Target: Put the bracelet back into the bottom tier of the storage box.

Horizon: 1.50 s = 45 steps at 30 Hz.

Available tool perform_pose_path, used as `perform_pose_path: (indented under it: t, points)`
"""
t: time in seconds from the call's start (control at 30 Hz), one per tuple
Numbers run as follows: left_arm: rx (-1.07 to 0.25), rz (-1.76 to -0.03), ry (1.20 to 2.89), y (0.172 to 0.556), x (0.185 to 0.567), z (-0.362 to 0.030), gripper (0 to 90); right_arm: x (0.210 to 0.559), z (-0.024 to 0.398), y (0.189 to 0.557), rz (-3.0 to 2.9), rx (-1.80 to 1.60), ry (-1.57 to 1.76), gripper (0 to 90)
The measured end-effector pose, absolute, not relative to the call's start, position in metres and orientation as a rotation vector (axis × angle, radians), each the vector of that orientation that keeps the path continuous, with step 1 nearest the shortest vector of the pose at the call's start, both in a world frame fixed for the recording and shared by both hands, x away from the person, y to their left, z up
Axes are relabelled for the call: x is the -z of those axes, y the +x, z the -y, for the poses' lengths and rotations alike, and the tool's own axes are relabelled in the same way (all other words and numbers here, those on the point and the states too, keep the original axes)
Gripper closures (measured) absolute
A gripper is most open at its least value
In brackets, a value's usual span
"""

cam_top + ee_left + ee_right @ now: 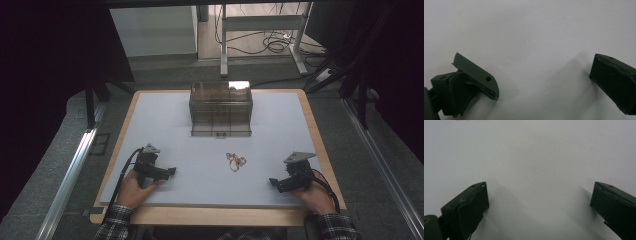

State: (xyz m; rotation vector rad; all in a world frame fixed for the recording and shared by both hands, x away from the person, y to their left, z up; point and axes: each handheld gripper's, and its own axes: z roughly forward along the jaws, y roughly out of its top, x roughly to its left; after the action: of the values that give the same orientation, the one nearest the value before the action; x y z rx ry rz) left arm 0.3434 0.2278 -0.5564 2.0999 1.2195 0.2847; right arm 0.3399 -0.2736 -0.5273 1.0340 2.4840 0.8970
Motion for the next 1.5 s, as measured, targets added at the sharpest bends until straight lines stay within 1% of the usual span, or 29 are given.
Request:
perform_pose_path:
  t: [0.9,1.5]
  points:
    - [-0.284,-1.219,2.100,0.343,0.556,-0.228,0.0,0.523,0.268,0.343,-2.514,-0.825,1.057,1.3]
    - [-0.284,-1.219,2.100,0.343,0.556,-0.228,0.0,0.512,0.262,0.345,-2.532,-0.820,1.089,7.9]
